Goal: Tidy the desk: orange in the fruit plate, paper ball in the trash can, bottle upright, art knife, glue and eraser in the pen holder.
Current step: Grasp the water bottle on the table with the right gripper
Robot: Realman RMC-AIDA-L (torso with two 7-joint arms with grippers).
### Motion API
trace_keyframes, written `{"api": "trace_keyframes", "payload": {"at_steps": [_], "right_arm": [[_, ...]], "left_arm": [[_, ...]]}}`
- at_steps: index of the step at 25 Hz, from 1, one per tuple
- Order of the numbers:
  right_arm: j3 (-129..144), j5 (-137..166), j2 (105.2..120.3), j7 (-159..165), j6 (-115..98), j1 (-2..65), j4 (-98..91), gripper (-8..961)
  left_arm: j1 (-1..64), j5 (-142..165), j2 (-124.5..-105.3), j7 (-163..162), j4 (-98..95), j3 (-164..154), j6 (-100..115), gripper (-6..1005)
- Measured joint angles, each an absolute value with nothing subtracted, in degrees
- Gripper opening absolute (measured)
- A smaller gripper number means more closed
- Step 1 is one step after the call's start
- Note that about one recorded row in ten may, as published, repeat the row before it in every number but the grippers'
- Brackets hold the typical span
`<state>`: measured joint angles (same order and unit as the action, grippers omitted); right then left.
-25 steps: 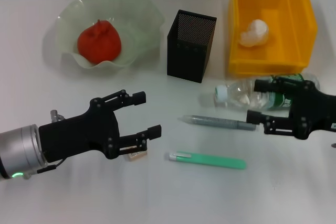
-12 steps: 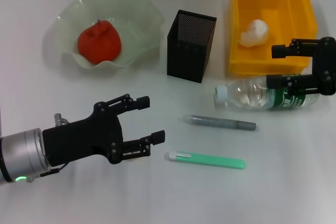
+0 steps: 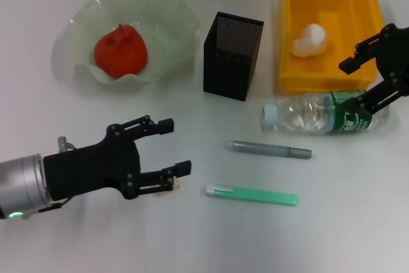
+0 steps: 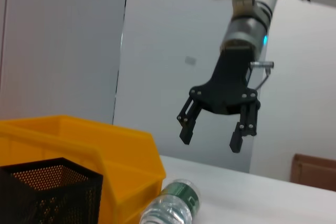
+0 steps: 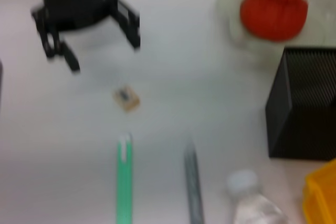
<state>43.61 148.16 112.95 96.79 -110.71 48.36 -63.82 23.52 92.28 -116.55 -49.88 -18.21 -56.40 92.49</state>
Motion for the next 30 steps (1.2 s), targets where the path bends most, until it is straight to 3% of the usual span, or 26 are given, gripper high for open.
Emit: {"api": "trace_keyframes", "payload": {"at_steps": [10, 21, 30], "right_arm": [[54.2, 160.1, 114.4, 98.6, -108.5, 54.7, -65.0, 795], [63.3, 163.6, 117.78, 98.4, -101.0, 52.3, -64.6, 796], [65.6, 165.7, 119.04, 98.3, -96.9, 51.7, -62.3, 796]], "left_arm": [[23.0, 93.2, -115.53, -50.4, -19.2, -56.3, 89.5, 762], [22.9, 93.3, -115.82, -51.2, -19.2, -54.6, 88.6, 757], [22.9, 93.2, -115.64, -51.2, -19.2, -54.4, 88.5, 753]]}}
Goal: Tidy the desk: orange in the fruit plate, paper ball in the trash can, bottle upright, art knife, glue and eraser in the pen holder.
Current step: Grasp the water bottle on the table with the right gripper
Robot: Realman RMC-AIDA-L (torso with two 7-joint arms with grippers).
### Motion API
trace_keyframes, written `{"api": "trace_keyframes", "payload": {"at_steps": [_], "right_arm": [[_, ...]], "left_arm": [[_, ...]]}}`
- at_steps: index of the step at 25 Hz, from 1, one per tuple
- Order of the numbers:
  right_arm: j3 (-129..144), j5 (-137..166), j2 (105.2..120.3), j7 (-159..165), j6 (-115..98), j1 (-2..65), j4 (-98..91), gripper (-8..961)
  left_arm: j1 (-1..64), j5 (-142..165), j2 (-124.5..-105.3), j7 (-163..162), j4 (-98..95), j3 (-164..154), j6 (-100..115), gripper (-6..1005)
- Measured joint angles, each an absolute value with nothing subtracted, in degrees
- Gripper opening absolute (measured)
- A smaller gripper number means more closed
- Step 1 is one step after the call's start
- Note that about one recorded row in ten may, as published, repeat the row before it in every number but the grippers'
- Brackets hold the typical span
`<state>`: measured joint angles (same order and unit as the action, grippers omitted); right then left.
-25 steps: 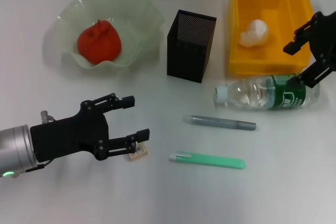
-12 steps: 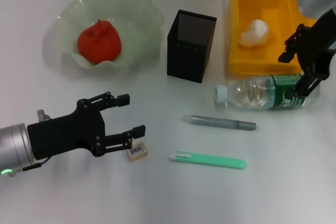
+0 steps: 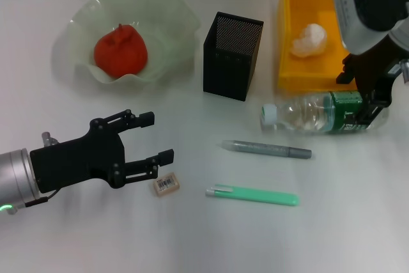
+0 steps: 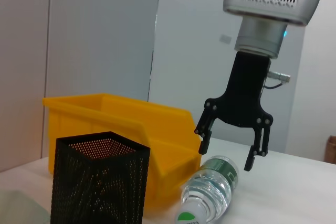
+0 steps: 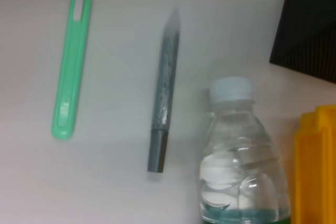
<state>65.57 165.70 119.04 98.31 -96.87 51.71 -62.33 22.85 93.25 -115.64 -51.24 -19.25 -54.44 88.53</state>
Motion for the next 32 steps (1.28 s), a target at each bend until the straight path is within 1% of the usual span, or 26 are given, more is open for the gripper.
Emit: {"api": "trace_keyframes", "payload": {"at_steps": [16, 24, 32], "right_arm": [[71.5, 165.5, 119.42, 98.8, -89.6, 50.5, -58.2, 795], [72.9, 165.3, 119.47, 99.9, -90.8, 50.5, -58.0, 796], [73.1, 164.7, 119.52, 101.6, -92.9, 50.5, -58.0, 795]], "left_arm": [[23.3, 93.5, -115.39, -52.7, -19.2, -54.4, 88.1, 746], [23.3, 93.5, -115.38, -52.7, -19.3, -54.5, 88.1, 742], [23.4, 93.5, -114.78, -52.8, -19.4, -54.7, 88.2, 739]]}}
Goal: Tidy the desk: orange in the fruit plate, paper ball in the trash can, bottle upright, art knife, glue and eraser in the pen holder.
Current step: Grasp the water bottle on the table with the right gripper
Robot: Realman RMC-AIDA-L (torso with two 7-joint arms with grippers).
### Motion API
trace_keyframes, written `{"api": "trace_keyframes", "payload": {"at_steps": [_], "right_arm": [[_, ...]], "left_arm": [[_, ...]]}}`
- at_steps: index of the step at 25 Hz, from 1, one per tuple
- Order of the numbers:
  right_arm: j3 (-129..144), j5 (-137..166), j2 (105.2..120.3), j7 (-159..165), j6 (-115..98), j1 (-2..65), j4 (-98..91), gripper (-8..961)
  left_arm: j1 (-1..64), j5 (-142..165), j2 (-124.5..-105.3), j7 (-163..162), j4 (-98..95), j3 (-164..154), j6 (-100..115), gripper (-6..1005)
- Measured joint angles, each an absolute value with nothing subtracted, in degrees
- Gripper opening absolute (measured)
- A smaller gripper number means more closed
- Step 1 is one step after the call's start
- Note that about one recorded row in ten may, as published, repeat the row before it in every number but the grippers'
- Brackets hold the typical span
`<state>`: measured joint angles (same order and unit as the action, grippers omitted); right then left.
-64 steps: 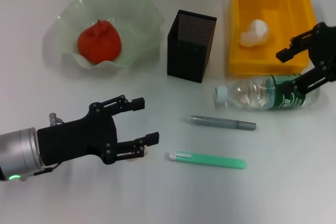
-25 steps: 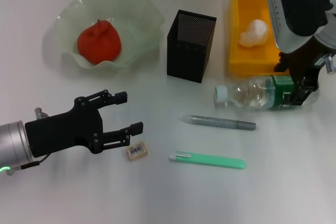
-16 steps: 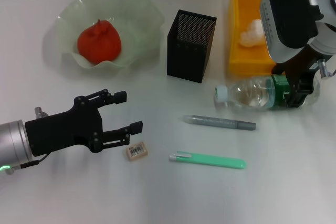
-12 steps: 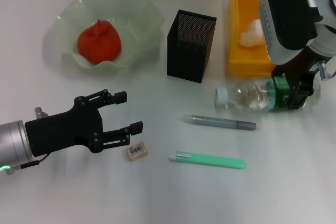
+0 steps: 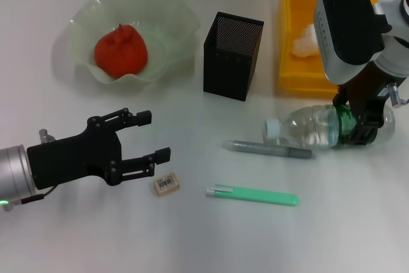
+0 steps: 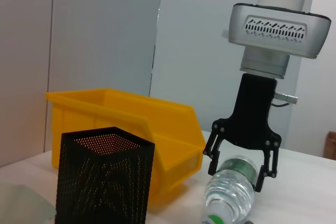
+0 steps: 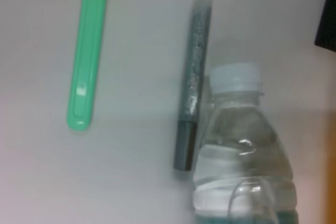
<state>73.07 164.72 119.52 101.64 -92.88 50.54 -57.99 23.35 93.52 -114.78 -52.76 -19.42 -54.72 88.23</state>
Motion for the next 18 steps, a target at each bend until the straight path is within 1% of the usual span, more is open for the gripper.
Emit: {"api": "trace_keyframes", "payload": {"at_steps": [5, 18], "right_arm": [[73.7, 163.3, 119.61, 102.3, -93.0, 50.1, -57.8, 795], [74.0, 162.4, 119.62, 103.2, -91.2, 49.9, -54.5, 796]], "left_arm": [[23.4, 93.6, -114.29, -53.4, -19.6, -55.0, 88.4, 736], [23.2, 95.2, -114.17, -54.1, -20.1, -55.1, 88.6, 731]]}}
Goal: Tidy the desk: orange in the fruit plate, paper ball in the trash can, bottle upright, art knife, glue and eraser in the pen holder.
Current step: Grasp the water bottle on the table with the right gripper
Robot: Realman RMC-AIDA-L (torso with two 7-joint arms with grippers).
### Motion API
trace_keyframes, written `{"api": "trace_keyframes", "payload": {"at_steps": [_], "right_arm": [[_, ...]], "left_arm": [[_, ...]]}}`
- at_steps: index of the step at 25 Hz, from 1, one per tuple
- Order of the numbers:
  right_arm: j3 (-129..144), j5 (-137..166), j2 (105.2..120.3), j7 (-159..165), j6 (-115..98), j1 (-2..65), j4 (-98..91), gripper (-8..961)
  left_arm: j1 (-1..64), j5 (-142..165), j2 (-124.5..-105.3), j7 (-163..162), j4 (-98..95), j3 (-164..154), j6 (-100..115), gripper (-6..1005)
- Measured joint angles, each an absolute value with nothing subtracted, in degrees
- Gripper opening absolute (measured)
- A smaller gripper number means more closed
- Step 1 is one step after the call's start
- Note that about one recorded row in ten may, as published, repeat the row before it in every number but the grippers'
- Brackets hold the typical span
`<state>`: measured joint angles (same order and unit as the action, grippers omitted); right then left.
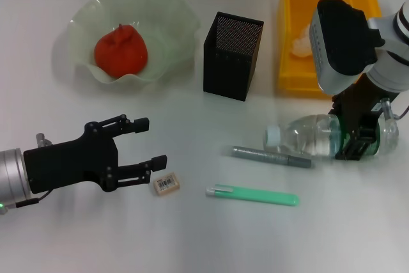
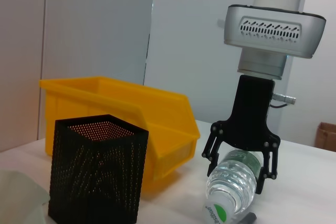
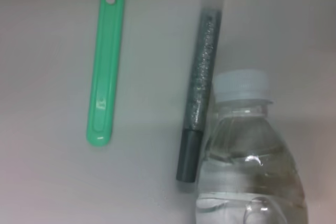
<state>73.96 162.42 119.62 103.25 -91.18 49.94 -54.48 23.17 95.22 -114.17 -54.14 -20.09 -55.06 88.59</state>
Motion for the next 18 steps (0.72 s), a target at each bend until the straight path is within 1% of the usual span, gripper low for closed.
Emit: {"api": "trace_keyframes", "payload": {"at_steps": [18], "right_arm": [[73.9, 162.3, 119.61, 103.4, -89.0, 49.0, -53.0, 795]], "left_arm": [[22.8, 95.3, -114.17, -54.1, -20.0, -55.1, 89.0, 722]]}}
